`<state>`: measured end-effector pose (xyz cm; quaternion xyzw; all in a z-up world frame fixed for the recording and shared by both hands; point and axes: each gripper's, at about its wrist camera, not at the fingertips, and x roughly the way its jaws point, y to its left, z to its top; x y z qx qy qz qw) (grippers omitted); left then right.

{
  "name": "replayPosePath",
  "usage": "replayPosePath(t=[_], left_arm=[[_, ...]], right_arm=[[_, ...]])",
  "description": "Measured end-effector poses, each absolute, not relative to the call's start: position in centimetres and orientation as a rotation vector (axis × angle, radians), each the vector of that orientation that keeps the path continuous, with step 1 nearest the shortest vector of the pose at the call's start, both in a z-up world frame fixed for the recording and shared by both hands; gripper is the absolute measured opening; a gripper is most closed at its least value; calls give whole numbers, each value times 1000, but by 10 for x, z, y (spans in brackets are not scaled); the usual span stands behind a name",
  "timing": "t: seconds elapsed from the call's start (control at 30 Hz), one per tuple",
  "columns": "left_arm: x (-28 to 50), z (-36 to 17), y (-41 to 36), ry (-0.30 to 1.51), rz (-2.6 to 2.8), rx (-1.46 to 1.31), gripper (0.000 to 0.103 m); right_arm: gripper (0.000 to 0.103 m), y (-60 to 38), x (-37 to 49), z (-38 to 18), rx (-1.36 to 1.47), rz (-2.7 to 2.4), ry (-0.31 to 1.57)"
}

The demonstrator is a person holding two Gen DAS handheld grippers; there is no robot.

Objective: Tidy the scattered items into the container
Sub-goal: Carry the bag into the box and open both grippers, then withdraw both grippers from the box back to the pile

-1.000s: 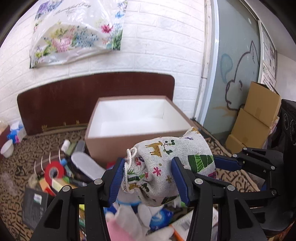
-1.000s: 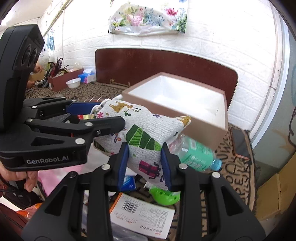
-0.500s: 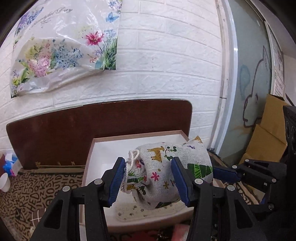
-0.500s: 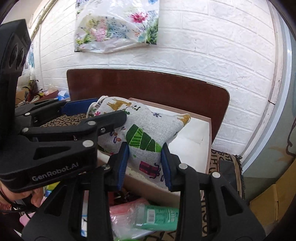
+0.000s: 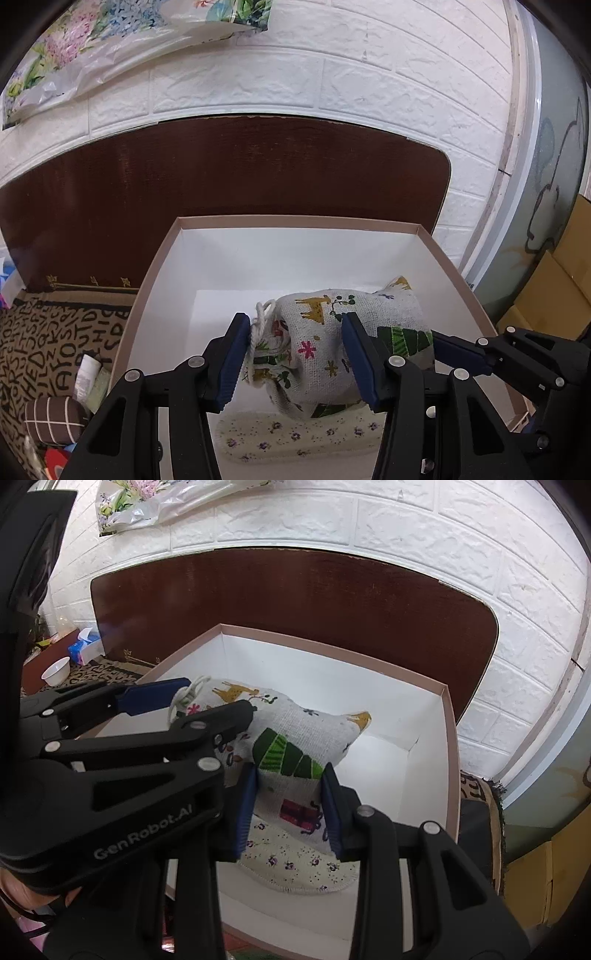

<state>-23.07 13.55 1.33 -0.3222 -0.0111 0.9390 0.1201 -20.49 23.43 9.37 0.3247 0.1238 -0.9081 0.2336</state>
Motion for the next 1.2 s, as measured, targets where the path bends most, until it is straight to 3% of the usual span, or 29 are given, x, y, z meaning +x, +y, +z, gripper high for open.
replayPosePath(t=[0.13, 0.27, 0.7, 1.2], left_arm=[[-233, 15, 139, -2, 2753, -917, 53], [-225, 22, 143, 55, 2783, -866, 61], [-158, 42, 132, 34, 2751, -802, 61], [-21, -18, 155, 104, 2539, -916, 62]], right_arm=[[36, 231, -208, 88, 895, -2506, 370], [36, 230, -208, 88, 887, -2519, 394], [36, 262, -141, 116, 767, -2526, 367], [39, 333, -20, 71, 918, -2459, 242]])
